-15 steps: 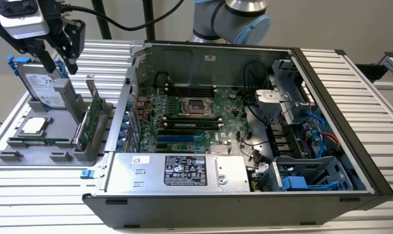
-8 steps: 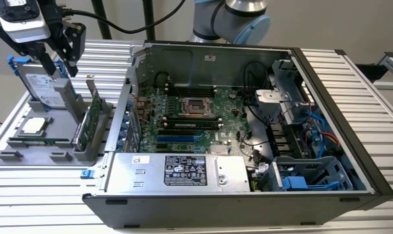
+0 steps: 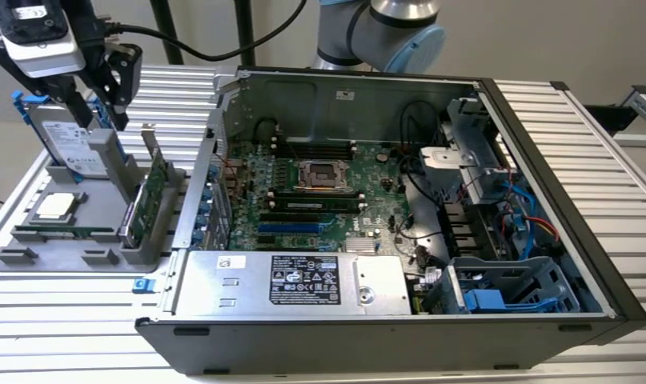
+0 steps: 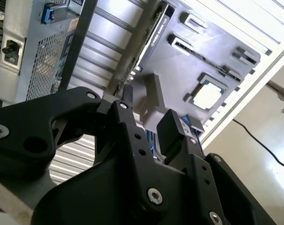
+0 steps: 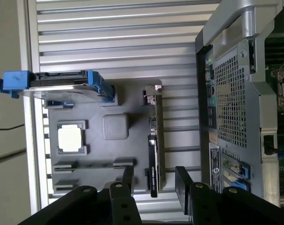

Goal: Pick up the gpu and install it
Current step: 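Pick up the gpu and move the gpu toward the slot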

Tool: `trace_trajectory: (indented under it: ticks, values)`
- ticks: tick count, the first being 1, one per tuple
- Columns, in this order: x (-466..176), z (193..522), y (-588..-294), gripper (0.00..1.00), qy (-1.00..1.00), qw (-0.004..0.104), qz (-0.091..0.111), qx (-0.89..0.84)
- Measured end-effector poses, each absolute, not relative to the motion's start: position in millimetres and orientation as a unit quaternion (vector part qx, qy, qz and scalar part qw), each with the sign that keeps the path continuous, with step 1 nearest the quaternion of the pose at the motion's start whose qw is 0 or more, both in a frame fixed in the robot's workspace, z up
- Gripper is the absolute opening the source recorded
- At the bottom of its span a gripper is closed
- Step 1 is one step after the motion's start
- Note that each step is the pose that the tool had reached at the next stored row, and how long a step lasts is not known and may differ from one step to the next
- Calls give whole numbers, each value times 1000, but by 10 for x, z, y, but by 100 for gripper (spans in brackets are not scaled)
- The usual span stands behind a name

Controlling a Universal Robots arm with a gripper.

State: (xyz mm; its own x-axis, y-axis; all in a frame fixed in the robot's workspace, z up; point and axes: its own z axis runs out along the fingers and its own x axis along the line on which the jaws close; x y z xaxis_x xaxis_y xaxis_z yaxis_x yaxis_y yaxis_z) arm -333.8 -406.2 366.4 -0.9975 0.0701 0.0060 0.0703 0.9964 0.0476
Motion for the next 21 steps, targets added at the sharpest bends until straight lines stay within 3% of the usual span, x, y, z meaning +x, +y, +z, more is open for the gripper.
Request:
trace_trajectory:
  ticks: [21]
  values:
    - [-3338,3540,-4072,100,-999,14,-23,-35]
